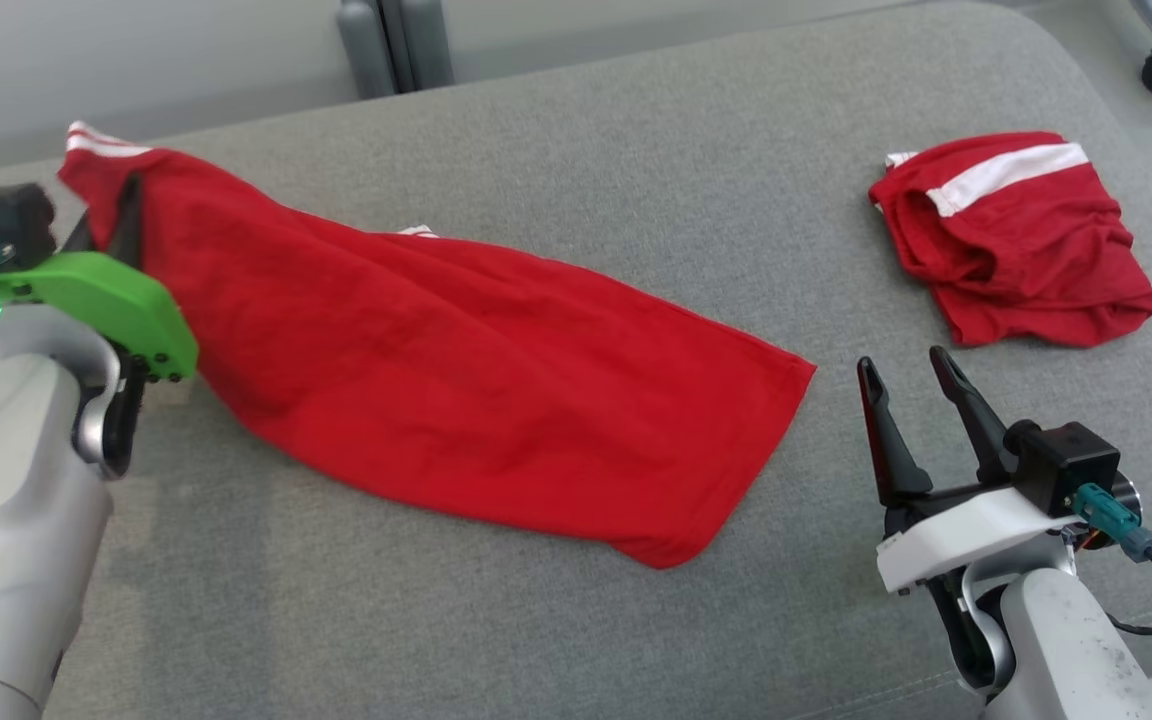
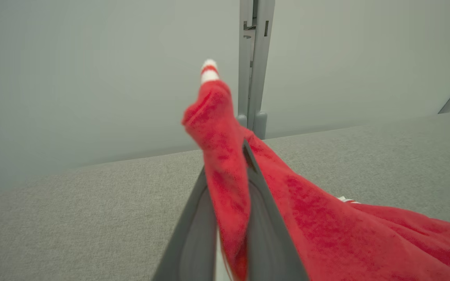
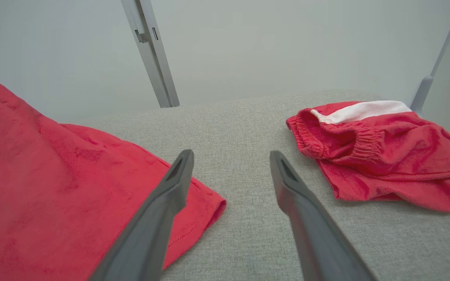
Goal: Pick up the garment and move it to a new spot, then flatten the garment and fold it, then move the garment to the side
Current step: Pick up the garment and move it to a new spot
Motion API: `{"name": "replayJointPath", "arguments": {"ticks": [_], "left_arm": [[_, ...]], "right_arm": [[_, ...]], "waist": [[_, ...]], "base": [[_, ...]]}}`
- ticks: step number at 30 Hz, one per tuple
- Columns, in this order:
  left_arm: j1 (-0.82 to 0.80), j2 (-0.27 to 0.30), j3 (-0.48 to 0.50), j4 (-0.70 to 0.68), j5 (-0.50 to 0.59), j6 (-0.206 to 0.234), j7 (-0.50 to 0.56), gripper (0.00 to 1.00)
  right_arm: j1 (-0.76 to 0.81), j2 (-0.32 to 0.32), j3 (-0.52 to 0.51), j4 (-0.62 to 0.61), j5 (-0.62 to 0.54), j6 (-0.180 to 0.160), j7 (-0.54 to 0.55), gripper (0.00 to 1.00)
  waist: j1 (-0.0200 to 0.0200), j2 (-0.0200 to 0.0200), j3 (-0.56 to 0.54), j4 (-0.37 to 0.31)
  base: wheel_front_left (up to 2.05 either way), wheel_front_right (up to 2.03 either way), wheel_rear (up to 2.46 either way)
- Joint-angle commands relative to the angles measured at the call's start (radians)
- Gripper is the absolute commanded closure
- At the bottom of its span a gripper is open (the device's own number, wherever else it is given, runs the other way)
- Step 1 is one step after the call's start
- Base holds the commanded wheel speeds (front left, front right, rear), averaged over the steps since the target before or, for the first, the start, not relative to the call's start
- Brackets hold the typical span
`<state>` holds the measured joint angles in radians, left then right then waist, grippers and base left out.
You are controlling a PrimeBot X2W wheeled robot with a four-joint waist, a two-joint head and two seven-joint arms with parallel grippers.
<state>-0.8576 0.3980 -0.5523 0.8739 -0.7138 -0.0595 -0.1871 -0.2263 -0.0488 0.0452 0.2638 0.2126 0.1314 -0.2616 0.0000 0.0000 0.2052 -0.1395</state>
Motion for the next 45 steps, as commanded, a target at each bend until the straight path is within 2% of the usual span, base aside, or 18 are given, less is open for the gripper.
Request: {"name": "replayJointPath", "arguments": {"ticks": [1,3,5,6,7,8,13,19,22,28,35,45], "left_arm": [[0.011,0.012,0.008,0.025,-0.009,0.011,-0.013,1.00],[0.012,0.015,0.017,0.070,-0.012,0.017,-0.026,0.98],[0.013,0.014,0.024,0.111,-0.017,0.018,-0.036,0.76],[0.014,0.012,0.026,0.130,-0.019,0.016,-0.038,0.51],[0.014,0.009,0.025,0.144,-0.020,0.014,-0.040,0.08],[0.013,0.006,0.024,0.159,-0.020,0.010,-0.044,0.00],[0.008,-0.009,0.022,0.192,-0.018,-0.012,-0.062,0.00],[0.042,-0.023,0.029,0.154,-0.001,-0.038,-0.079,0.00],[0.085,-0.017,0.068,0.063,0.020,-0.041,-0.079,0.00],[0.250,-0.040,0.150,-0.126,0.087,-0.025,-0.078,0.00],[0.473,-0.103,0.223,-0.319,0.169,-0.008,-0.077,0.00],[0.729,-0.195,0.312,-0.522,0.280,0.016,-0.077,0.00]], "right_arm": [[-0.016,-0.003,-0.003,-0.004,-0.003,-0.002,-0.005,0.00],[-0.019,-0.003,-0.007,-0.005,-0.007,-0.002,-0.005,0.00],[-0.024,-0.004,-0.012,-0.006,-0.009,-0.002,-0.005,0.00],[-0.025,-0.003,-0.014,-0.006,-0.011,-0.002,-0.005,0.00],[-0.027,-0.003,-0.015,-0.005,-0.011,-0.002,-0.005,0.00],[-0.029,-0.003,-0.017,-0.004,-0.013,-0.002,-0.005,0.00],[-0.031,-0.003,-0.021,0.003,-0.023,-0.002,-0.005,0.00],[-0.012,-0.004,-0.029,0.019,-0.040,-0.002,-0.005,0.00],[0.000,-0.004,-0.036,0.025,-0.049,-0.002,-0.005,0.00],[0.031,-0.004,-0.051,0.035,-0.066,-0.002,-0.005,0.00],[0.079,-0.004,-0.059,0.046,-0.075,-0.002,-0.005,0.00],[0.127,-0.004,-0.058,0.054,-0.066,-0.002,-0.005,0.00]], "waist": [[0.0000,0.0000,0.052,-0.021],[0.0000,0.0000,0.064,-0.021],[0.0000,0.0000,0.074,-0.019],[0.0000,0.0000,0.077,-0.016],[0.0000,0.0000,0.079,-0.014],[0.0000,0.0000,0.081,-0.010],[0.0000,0.0000,0.071,0.015],[0.0000,0.0000,0.017,0.055],[0.0000,0.0000,-0.020,0.076],[0.0000,0.0000,-0.100,0.116],[0.0000,0.0000,-0.178,0.159],[0.0000,0.0000,-0.237,0.178]], "base": [[0.00,0.00,0.00],[0.00,0.00,0.00],[0.00,0.00,0.00],[0.00,0.00,0.00],[0.00,0.00,0.00],[0.00,0.00,0.00],[0.00,0.00,0.00],[0.00,0.00,0.00],[0.00,0.00,0.00],[0.00,0.00,0.00],[0.00,0.00,0.00],[0.00,0.00,0.00]]}}
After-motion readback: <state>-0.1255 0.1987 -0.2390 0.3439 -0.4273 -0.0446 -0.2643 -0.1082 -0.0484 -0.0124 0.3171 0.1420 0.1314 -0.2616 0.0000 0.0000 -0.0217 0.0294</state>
